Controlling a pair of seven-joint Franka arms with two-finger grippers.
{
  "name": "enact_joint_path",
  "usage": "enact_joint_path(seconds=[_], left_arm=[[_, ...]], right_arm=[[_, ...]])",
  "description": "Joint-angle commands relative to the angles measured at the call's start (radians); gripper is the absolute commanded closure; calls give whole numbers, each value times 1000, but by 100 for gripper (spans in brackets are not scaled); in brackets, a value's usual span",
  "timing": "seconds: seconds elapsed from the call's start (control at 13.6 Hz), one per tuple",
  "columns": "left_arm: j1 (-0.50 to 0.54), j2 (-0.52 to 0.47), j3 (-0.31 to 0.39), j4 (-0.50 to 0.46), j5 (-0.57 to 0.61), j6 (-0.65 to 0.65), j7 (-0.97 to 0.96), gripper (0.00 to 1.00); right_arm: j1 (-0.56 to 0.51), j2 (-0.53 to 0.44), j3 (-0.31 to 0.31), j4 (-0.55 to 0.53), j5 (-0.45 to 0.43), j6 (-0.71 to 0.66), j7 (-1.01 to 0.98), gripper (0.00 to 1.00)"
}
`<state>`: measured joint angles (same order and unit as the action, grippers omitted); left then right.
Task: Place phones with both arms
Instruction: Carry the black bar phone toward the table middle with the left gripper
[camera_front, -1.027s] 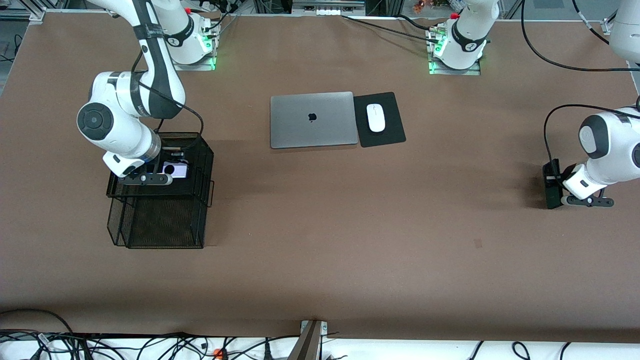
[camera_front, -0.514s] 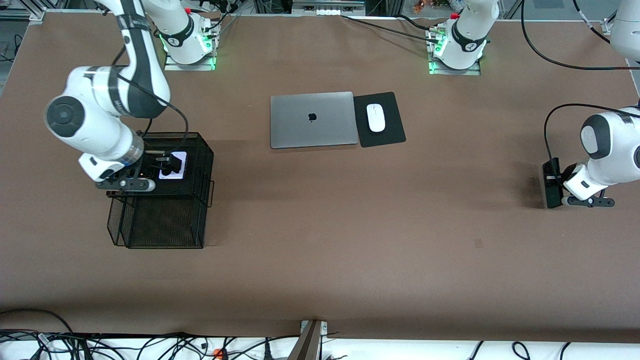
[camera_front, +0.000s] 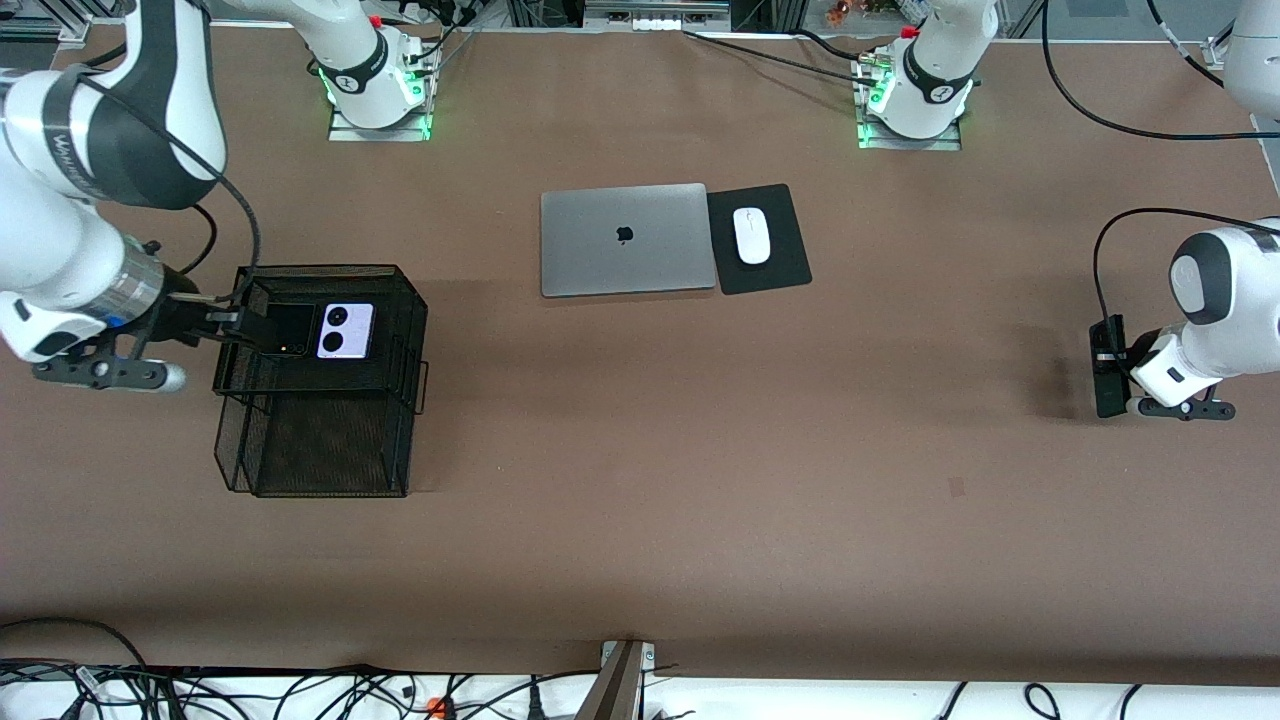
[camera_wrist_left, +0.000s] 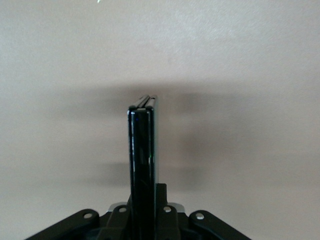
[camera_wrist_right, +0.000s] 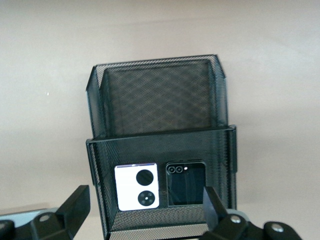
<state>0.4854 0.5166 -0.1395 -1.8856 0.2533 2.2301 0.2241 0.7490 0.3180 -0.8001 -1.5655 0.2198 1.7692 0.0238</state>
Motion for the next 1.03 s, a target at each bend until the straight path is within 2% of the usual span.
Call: enact_joint_path(seconds=[0.0,0.15,0.37,0.73,0.95], left_arm=[[-13,-20,-22,20,0,-53,-43,100],[-16,-20,-48,43,0,-90,-55,100],[-27,-20,-74,88,0,-181,-86,100],[-45,-20,-98,89,0,-196,-152,100],[-77,-20,-101,91,0,-198,-184,100]], right_arm=[[-110,44,5,78,88,-108,-15,0],[-169,43,5,87,145,-154,-18,0],[-169,33,4,87,136,-157,-19,0],[-168,33,7,87,128,-157,-13,0],[-158,32,9,87,89,-157,-13,0]])
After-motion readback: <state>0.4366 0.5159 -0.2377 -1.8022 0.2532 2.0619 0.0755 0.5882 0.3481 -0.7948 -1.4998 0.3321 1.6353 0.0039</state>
